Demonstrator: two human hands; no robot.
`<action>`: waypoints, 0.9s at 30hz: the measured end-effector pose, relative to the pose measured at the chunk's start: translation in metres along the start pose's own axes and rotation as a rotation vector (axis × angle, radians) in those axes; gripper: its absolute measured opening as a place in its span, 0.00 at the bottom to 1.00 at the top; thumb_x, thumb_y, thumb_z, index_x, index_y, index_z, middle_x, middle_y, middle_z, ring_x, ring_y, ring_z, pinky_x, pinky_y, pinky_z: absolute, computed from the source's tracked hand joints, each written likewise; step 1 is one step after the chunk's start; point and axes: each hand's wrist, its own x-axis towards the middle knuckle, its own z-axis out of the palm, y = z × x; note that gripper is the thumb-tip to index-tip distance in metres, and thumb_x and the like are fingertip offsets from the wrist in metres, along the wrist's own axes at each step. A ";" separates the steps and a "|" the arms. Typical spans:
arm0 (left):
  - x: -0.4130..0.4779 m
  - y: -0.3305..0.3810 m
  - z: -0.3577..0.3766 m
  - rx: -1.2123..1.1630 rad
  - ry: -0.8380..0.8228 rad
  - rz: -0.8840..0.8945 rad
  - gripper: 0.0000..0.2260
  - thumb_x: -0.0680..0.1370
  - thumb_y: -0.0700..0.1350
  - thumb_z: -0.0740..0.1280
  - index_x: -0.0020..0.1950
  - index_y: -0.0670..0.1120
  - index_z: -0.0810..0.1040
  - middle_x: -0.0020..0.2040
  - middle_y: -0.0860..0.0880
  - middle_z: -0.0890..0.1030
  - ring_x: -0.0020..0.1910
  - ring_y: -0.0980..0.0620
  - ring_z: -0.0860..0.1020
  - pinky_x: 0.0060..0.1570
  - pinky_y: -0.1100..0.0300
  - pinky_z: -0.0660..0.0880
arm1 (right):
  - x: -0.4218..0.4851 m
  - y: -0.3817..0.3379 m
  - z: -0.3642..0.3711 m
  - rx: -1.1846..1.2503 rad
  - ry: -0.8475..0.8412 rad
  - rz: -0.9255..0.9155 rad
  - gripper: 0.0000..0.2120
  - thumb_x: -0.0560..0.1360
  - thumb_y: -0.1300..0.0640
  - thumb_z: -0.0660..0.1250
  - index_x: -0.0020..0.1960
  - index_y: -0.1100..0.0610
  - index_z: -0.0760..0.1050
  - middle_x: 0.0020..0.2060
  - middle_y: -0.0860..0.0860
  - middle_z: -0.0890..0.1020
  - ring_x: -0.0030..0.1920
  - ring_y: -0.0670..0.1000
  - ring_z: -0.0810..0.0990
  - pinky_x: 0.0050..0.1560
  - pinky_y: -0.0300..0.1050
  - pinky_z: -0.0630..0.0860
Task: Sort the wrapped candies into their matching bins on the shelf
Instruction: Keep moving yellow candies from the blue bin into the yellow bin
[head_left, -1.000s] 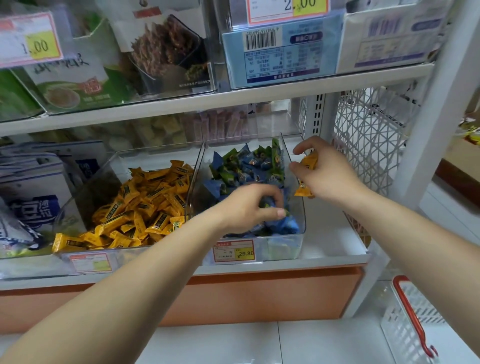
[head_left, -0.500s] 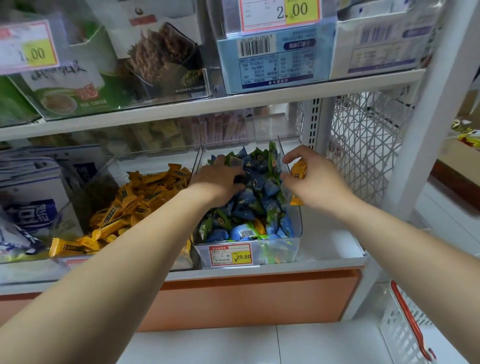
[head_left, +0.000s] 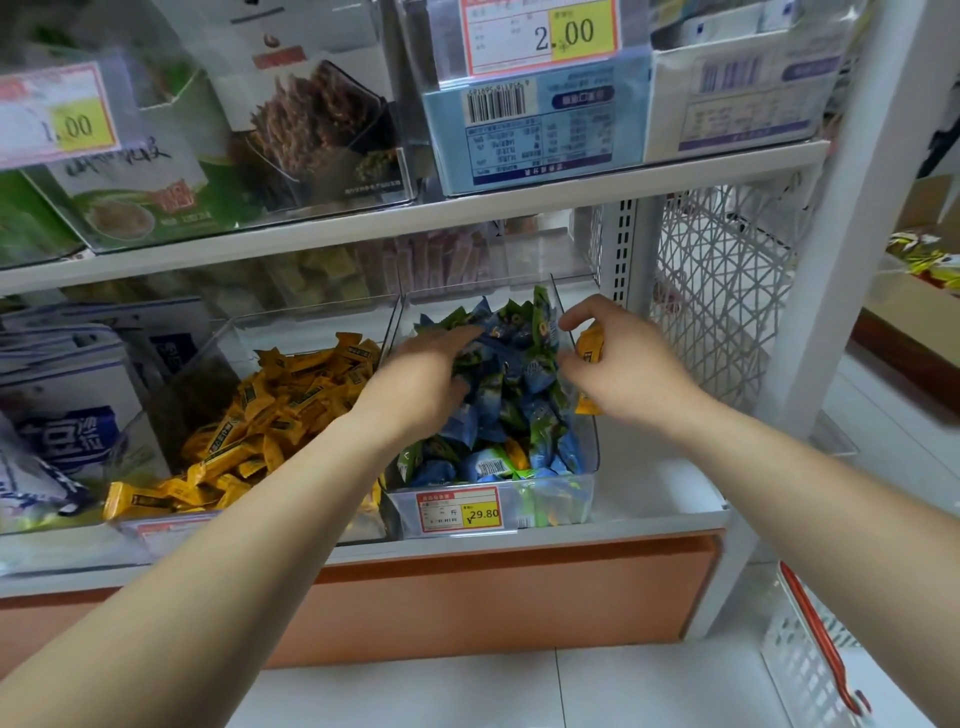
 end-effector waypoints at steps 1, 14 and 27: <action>0.001 0.001 0.000 0.010 0.058 0.006 0.25 0.78 0.42 0.68 0.74 0.53 0.69 0.69 0.46 0.74 0.64 0.44 0.74 0.58 0.51 0.76 | 0.000 0.000 -0.001 0.003 0.000 -0.002 0.10 0.74 0.53 0.69 0.52 0.45 0.71 0.26 0.47 0.71 0.26 0.42 0.70 0.25 0.39 0.63; 0.008 0.020 0.033 0.043 -0.277 0.101 0.10 0.75 0.45 0.70 0.56 0.49 0.80 0.51 0.49 0.83 0.52 0.49 0.79 0.49 0.56 0.76 | -0.002 0.003 -0.001 -0.003 -0.027 0.010 0.10 0.73 0.52 0.69 0.52 0.44 0.72 0.27 0.47 0.71 0.25 0.44 0.69 0.24 0.37 0.62; 0.021 0.020 0.033 0.041 -0.710 0.180 0.06 0.79 0.49 0.69 0.52 0.50 0.82 0.44 0.50 0.82 0.42 0.50 0.76 0.40 0.56 0.70 | -0.003 0.002 -0.003 -0.003 -0.104 -0.005 0.09 0.73 0.51 0.69 0.53 0.44 0.74 0.39 0.53 0.81 0.36 0.54 0.78 0.33 0.44 0.72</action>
